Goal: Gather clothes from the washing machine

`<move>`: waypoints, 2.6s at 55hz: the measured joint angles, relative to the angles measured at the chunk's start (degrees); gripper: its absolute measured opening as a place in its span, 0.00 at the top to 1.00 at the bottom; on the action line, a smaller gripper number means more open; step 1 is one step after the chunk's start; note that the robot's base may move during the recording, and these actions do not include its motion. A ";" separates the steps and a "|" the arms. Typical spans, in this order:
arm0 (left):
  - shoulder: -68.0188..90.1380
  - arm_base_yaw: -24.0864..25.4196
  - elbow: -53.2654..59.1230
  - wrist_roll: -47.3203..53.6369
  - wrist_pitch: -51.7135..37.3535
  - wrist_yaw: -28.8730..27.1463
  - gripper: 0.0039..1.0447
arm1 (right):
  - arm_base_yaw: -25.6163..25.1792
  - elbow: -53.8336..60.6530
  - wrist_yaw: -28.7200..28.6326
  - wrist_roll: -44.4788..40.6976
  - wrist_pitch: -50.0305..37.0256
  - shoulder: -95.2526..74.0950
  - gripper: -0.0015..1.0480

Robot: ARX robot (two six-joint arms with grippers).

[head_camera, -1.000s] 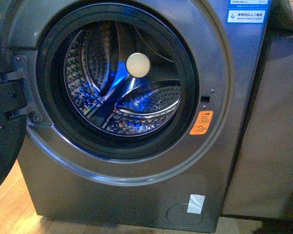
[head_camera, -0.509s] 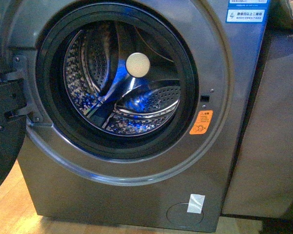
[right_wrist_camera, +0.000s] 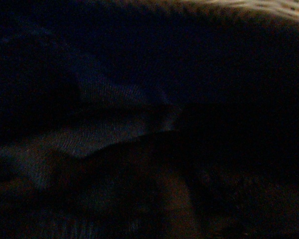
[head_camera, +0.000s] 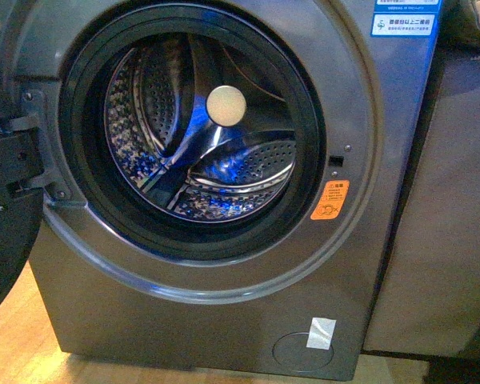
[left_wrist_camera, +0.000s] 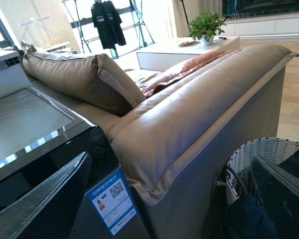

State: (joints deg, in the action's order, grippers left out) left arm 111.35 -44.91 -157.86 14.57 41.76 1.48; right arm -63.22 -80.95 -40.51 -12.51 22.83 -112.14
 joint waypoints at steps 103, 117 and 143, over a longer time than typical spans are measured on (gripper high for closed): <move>0.33 -0.02 -0.31 0.00 0.00 0.00 0.06 | 73.44 80.63 50.10 13.16 -43.15 91.95 0.70; 0.85 -0.26 -2.25 -1.79 2.21 -2.43 0.06 | 64.37 80.63 40.87 12.63 -36.85 98.36 0.98; -3.28 7.58 -7.13 -11.89 15.50 -19.41 0.06 | 63.34 80.59 40.46 12.63 -22.99 111.86 0.98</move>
State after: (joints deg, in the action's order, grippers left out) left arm 108.07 -37.32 -164.99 2.68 57.25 -17.93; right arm 0.12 -0.36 -0.05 0.12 -0.16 -0.27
